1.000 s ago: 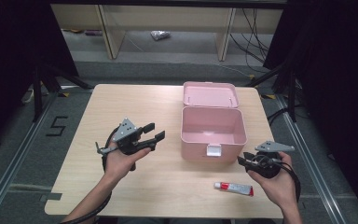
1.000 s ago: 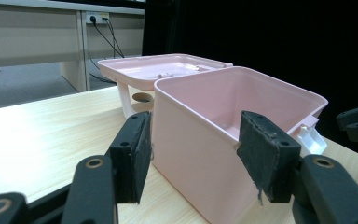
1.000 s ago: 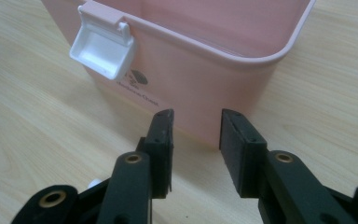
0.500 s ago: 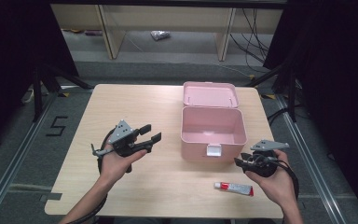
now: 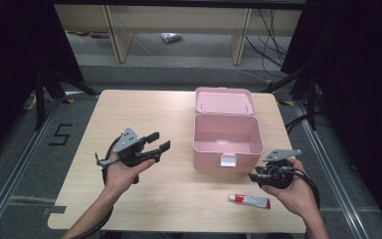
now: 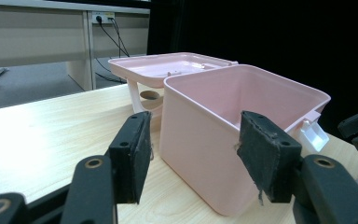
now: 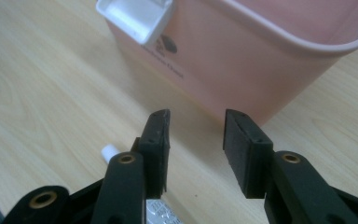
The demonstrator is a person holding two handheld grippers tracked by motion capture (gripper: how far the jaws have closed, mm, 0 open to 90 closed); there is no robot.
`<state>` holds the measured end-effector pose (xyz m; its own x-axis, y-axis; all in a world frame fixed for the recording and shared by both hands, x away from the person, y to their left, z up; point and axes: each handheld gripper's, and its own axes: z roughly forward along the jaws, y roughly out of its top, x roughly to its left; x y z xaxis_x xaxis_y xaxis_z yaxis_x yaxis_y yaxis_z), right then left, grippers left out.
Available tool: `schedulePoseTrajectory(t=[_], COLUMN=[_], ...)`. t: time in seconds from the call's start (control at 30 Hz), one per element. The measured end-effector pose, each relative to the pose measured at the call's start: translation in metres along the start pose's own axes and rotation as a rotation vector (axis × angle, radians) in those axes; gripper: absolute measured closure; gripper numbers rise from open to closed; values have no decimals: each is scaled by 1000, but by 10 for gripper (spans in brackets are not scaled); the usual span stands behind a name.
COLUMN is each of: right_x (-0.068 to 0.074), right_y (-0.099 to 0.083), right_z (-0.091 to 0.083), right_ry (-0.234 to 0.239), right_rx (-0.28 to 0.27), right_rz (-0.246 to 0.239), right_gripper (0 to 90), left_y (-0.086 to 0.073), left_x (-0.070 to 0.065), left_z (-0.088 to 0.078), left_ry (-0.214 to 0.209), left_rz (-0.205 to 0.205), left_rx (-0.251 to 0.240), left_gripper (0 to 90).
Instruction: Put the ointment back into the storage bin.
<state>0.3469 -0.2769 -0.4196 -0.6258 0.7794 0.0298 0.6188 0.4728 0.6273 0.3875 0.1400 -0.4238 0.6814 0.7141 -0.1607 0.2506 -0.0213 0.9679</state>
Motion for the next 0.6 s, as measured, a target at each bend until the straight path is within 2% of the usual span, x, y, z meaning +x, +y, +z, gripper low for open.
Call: schedulePoseTrajectory(t=[0.07, 0.1, 0.13, 0.17, 0.23, 0.27, 0.3, 0.33, 0.47, 0.6], right_x=[0, -1, 0, -1, -3, -3, -4, -4, -1, 3], right_y=[1, 1, 2, 2, 3, 3, 3, 3, 3, 4], right_z=[-1, 0, 0, 3, 4, 5, 6, 8, 14, 20], right_ry=[13, 8, 21, 20, 47, 63, 75, 79, 129, 150], right_rx=[44, 45, 71, 61, 117, 143, 166, 185, 286, 356], right_rz=[-11, -34, -29, -59, -109, -111, -135, -164, -274, -355], right_gripper=[616, 614, 612, 611, 602, 601, 600, 595, 588, 589], left_y=[0, 0, 0, -1, -1, -1, -1, -2, -2, -1], left_x=[0, 0, 0, 0, 0, 0, 0, 0, -1, -1], left_z=[0, 0, 0, 1, 1, 1, 2, 3, 3, 4], left_ry=[0, 1, 1, 2, 2, 1, -2, -11, -3, -5], left_rz=[1, 1, -3, -5, -5, -4, -1, -3, -3, 4], left_rx=[3, 4, 4, 3, 4, 4, 7, -4, 9, 11], left_gripper=[433, 433, 434, 434, 434, 434, 434, 434, 434, 433])
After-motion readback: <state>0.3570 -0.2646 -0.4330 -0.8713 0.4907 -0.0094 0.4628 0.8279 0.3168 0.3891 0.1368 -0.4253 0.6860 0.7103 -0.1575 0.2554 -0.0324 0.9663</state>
